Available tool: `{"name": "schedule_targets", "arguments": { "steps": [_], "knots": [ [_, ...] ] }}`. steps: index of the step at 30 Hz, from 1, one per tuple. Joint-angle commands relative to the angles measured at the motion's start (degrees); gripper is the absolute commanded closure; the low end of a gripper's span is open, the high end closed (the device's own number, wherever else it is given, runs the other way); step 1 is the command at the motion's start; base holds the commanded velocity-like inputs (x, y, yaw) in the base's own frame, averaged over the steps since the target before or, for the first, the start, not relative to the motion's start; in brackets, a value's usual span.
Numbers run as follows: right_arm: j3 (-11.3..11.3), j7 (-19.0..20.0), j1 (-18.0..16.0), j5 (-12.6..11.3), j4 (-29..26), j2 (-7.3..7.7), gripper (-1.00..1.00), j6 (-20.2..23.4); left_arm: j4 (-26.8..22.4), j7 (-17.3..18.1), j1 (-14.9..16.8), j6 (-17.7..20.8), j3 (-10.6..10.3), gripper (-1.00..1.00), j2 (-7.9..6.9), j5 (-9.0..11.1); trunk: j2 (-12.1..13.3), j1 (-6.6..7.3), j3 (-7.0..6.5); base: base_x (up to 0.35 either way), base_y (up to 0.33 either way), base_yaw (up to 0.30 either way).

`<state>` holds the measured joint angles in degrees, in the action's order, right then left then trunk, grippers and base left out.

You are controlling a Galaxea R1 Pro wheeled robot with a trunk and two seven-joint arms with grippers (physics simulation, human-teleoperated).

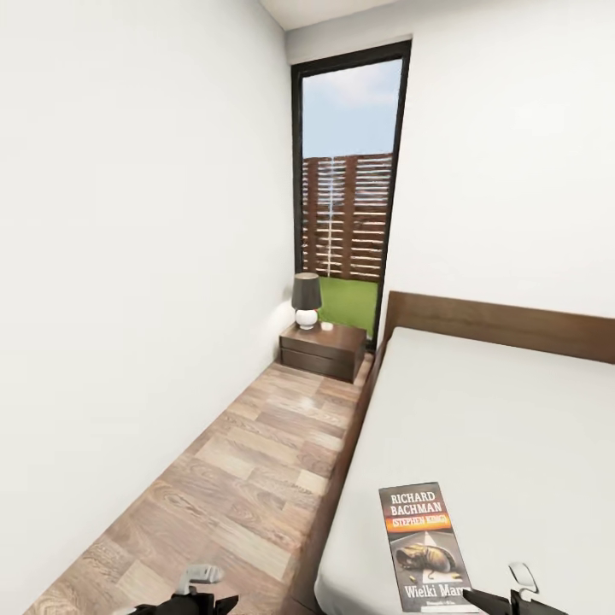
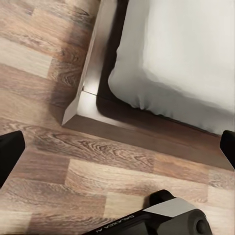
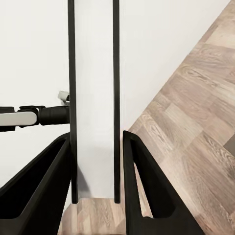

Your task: In the bedroom, move the book from the bed onto either nightstand, and place the two sandals side by side next to the bed.

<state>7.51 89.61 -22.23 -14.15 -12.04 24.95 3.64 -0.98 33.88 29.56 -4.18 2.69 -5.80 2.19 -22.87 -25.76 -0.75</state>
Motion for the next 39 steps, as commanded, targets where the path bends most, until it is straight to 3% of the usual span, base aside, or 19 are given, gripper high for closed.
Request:
{"name": "schedule_targets", "arguments": {
  "steps": [1, 39],
  "knots": [
    [0.1, 0.2, 0.0, -0.2, 0.0, 0.01, 1.0, 0.4, 0.1, 0.2, 0.0, 0.0, 0.2, -1.0, 0.0, 0.1, 0.0, -0.02, 0.02, 0.0, 0.0, 0.288],
    [0.1, 0.2, 0.0, -0.2, 0.0, 0.05, 1.0, 0.4, 0.1, 0.2, 0.0, 0.0, 0.2, -1.0, 0.0, 0.1, 0.0, -0.02, 0.02, 0.0, 0.0, 0.288]
  ]
}}
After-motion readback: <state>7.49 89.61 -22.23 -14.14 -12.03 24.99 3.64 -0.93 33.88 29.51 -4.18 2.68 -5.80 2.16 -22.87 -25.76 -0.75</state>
